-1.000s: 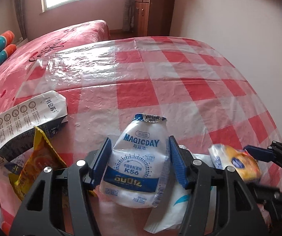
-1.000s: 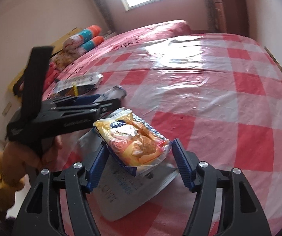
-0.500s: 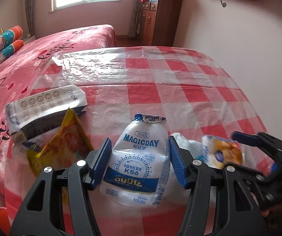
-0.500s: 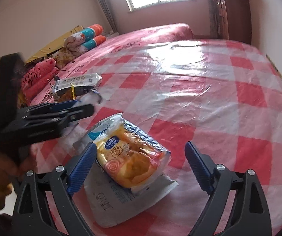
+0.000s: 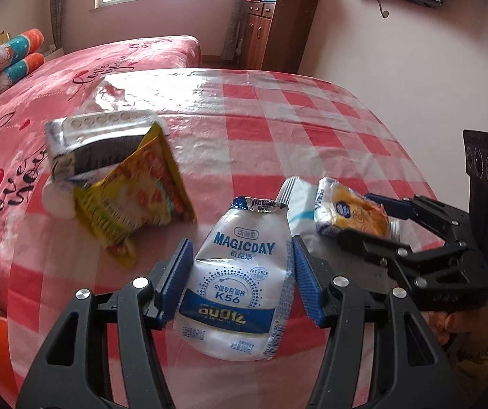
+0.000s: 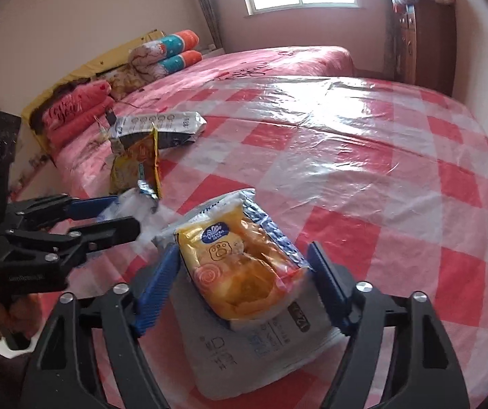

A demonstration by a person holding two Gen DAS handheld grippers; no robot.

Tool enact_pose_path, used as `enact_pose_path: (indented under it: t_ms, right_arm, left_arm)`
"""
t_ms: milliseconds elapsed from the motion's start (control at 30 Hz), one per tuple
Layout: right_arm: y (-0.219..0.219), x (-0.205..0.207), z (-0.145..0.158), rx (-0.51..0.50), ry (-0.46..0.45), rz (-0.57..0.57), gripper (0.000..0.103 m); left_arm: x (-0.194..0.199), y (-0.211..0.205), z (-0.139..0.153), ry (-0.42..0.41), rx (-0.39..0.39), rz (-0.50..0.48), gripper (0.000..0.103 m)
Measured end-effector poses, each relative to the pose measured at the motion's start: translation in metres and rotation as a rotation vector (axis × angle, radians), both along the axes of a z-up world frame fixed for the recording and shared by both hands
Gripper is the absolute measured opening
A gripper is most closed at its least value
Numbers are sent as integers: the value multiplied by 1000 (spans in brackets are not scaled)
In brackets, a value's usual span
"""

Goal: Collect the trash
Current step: 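Grasp the MAGICDAY pouch with the left tool while the right tool grasps the orange bread packet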

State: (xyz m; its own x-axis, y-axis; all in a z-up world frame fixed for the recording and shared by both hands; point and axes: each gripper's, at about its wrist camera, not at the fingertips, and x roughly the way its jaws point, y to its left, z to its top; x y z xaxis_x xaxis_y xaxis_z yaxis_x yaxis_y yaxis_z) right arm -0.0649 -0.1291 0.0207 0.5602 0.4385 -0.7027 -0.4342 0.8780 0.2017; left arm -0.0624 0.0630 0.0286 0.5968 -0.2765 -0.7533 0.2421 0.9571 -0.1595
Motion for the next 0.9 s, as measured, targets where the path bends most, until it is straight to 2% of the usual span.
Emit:
enact_pose_path:
  t_ms: [200,333,433,633,667,733,900]
  right_arm:
    - [9,-9,2,-27,31,45,76]
    - [15,-15,1,-45,45,61,87]
    - [18,-15,3,-52,26,51,90]
    - [25,-12,0,-86,-22,20,90]
    - [27,-14,2,-90,-36,18,89]
    - [30,-16,3,-109,-50,13,72]
    - [39,-23,1,-157,-54,17,68]
  left_arm:
    - [-13,12,-6,17,-11,10,60]
    - [-21,20,-10,27,-16,12,60]
    - [-25,24,-11,31,-27,11,60]
    - [-30,31,-12,30,-50,8,60]
    - [-31,32,-12,29,-53,8,60]
    - [-33,34,-13,29,-65,8,60]
    - [-39,42,-15,29,-84,8,60]
